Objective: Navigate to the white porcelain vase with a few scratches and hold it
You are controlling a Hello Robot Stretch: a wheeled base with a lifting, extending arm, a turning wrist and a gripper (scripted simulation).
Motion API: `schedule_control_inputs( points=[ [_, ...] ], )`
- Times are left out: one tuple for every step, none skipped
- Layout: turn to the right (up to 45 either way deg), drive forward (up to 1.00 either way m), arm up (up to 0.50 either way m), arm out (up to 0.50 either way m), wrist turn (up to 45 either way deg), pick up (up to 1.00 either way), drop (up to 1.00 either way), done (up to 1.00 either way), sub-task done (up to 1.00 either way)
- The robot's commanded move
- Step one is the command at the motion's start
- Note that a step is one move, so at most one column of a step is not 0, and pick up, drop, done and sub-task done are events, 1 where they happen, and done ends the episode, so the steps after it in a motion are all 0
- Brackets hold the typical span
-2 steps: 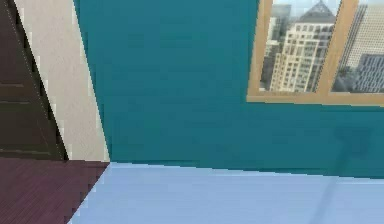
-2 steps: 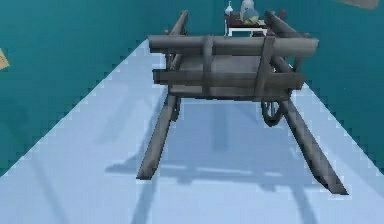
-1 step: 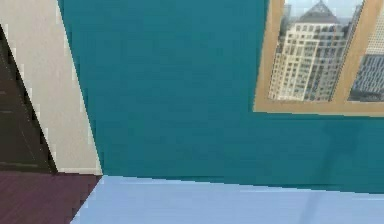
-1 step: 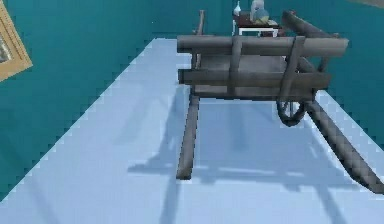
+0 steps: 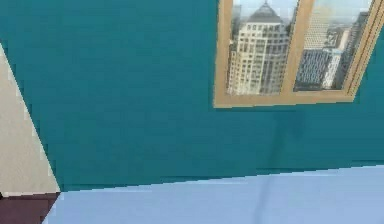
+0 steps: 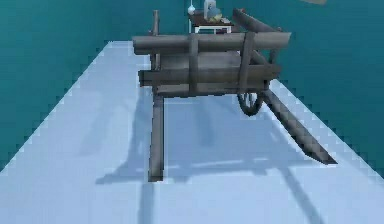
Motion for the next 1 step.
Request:
schedule_control_inputs(
  points=[
    [0.0, 0.40, 0.00, 0.00, 0.0, 0.00, 0.00, 0.00, 0.00]
  ],
)
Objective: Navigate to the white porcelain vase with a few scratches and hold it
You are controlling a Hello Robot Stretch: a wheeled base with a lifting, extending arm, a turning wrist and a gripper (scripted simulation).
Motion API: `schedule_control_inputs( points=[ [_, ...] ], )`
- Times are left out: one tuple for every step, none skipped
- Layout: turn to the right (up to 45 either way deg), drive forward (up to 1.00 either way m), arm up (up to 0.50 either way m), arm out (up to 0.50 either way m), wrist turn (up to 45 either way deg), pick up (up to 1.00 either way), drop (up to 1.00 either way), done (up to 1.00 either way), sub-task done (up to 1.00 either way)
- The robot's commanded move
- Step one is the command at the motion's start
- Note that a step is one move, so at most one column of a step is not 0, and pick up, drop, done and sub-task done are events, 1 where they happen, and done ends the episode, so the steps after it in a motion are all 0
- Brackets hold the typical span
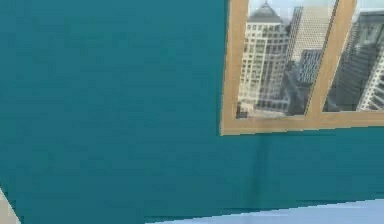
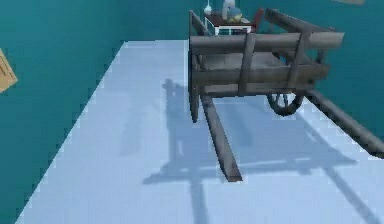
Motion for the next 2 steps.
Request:
schedule_control_inputs(
  points=[
    [42.0, 0.00, 0.00, 0.00, 0.0, 0.00, 0.00, 0.00, 0.00],
    [0.0, 0.50, 0.00, 0.00, 0.0, 0.00, 0.00, 0.00, 0.00]
  ],
)
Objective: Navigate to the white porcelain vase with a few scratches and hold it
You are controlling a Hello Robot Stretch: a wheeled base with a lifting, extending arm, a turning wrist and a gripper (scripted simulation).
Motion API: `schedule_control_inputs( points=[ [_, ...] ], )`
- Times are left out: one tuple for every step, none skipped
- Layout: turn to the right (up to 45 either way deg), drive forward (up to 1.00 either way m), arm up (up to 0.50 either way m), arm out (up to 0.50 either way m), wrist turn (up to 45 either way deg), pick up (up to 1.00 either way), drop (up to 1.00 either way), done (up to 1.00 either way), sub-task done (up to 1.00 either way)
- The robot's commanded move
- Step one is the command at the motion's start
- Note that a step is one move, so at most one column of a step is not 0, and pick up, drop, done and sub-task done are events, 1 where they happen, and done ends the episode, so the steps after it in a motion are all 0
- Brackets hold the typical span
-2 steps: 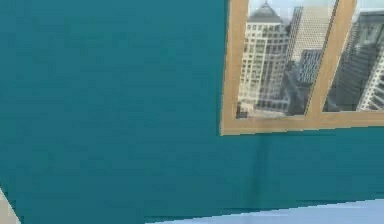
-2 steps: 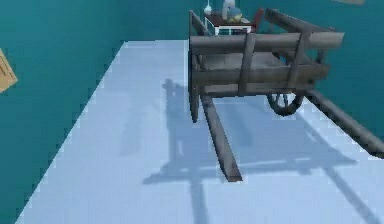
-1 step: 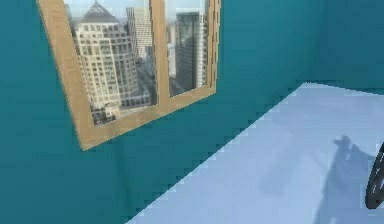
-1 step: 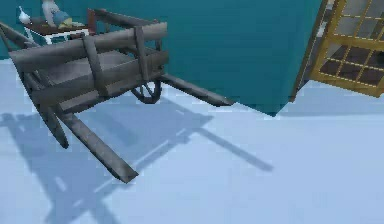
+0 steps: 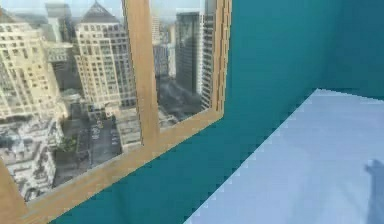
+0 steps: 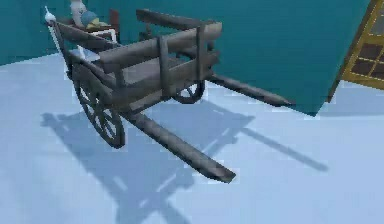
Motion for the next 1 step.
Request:
schedule_control_inputs(
  points=[
    [39.0, 0.00, 0.00, 0.00, 0.0, 0.00, 0.00, 0.00, 0.00]
  ],
)
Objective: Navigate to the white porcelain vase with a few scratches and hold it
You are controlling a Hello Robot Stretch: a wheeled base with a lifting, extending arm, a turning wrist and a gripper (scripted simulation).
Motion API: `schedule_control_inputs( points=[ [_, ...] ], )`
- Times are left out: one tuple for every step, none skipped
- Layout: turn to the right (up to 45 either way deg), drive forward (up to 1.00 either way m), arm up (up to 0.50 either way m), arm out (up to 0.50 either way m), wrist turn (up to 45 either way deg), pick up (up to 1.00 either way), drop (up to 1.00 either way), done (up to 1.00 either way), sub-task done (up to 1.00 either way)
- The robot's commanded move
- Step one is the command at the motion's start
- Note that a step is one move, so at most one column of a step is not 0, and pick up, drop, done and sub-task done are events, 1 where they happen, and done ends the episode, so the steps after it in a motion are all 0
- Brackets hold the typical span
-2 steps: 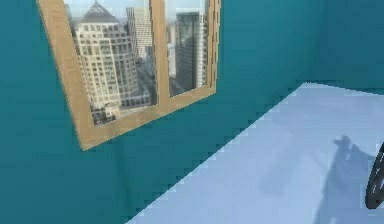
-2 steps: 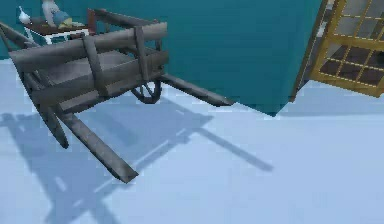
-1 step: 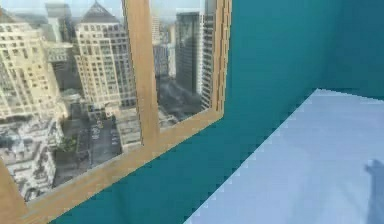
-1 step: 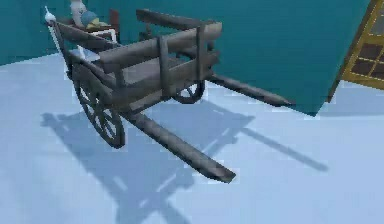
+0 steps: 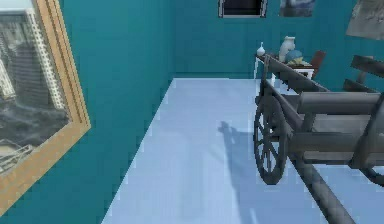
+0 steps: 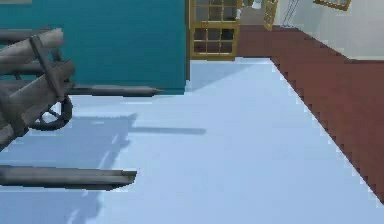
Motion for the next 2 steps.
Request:
schedule_control_inputs(
  points=[
    [0.0, 1.00, 0.00, 0.00, 0.0, 0.00, 0.00, 0.00, 0.00],
    [3.0, 0.00, 0.00, 0.00, 0.0, 0.00, 0.00, 0.00, 0.00]
  ],
)
